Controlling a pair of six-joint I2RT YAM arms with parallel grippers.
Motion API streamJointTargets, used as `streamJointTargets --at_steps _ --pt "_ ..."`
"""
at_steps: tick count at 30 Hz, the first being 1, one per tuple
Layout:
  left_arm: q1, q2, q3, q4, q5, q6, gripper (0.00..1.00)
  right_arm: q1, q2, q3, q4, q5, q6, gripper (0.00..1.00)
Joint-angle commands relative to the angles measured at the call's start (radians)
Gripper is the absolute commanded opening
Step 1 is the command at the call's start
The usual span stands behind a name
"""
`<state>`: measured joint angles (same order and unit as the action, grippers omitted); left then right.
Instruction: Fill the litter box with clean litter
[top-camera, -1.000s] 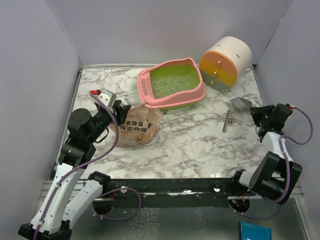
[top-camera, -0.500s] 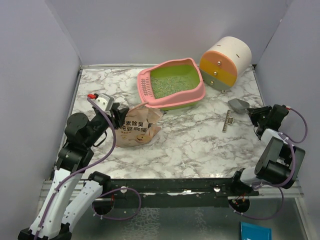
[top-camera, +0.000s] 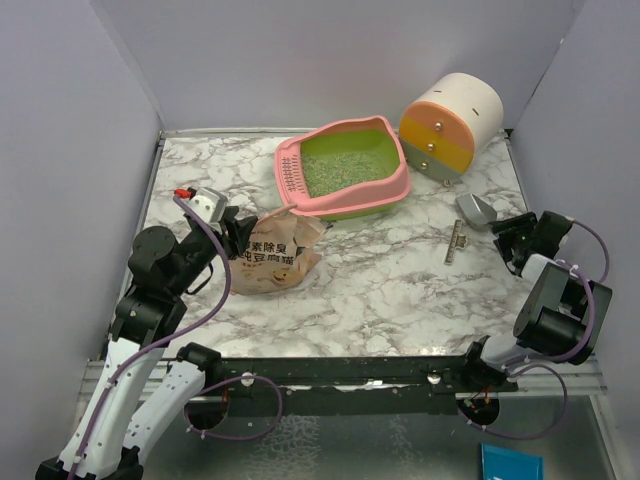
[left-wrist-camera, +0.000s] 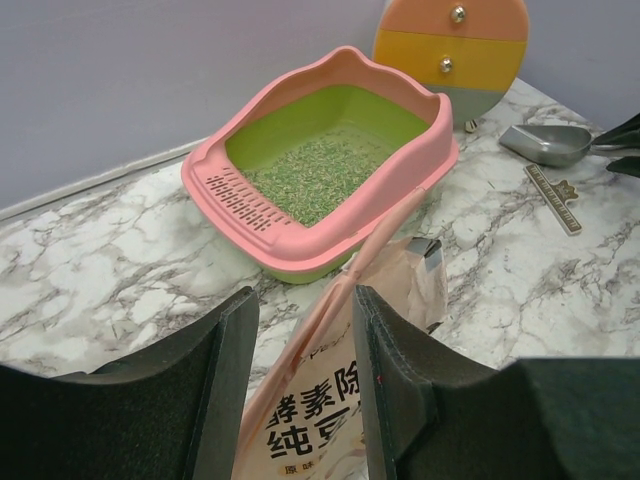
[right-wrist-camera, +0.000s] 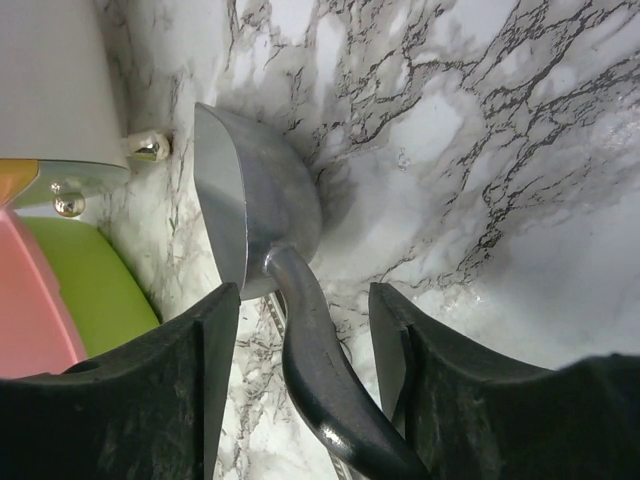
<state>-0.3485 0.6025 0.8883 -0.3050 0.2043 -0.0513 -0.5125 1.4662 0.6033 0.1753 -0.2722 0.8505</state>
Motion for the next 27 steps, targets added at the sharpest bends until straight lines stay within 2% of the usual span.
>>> streamJointTargets --at_steps 1,8,15,21,24,27 --pt "0.0 -0.003 0.026 0.007 -0.002 -0.007 0.45 -0.007 -0.018 0.006 -0.029 0.067 -0.029 0.56" --pt "-0.001 -0.013 0.023 0.007 -0.003 -0.007 0.45 -0.007 -0.082 -0.017 -0.079 0.146 -0.037 0.59" --pt "-0.001 -0.014 0.042 -0.007 -0.003 0.01 0.45 -0.007 -0.226 -0.054 -0.133 0.159 -0.078 0.59" --pt "-0.001 -0.012 0.057 0.0 0.01 0.003 0.52 -0.007 -0.412 -0.032 -0.205 0.15 -0.155 0.6" --pt "0.0 -0.008 0.057 0.019 0.037 0.001 0.56 -0.007 -0.482 0.004 -0.24 0.095 -0.21 0.59" --pt "0.0 -0.012 0.049 0.028 0.068 0.001 0.57 -0.006 -0.504 0.02 -0.205 -0.069 -0.264 0.58"
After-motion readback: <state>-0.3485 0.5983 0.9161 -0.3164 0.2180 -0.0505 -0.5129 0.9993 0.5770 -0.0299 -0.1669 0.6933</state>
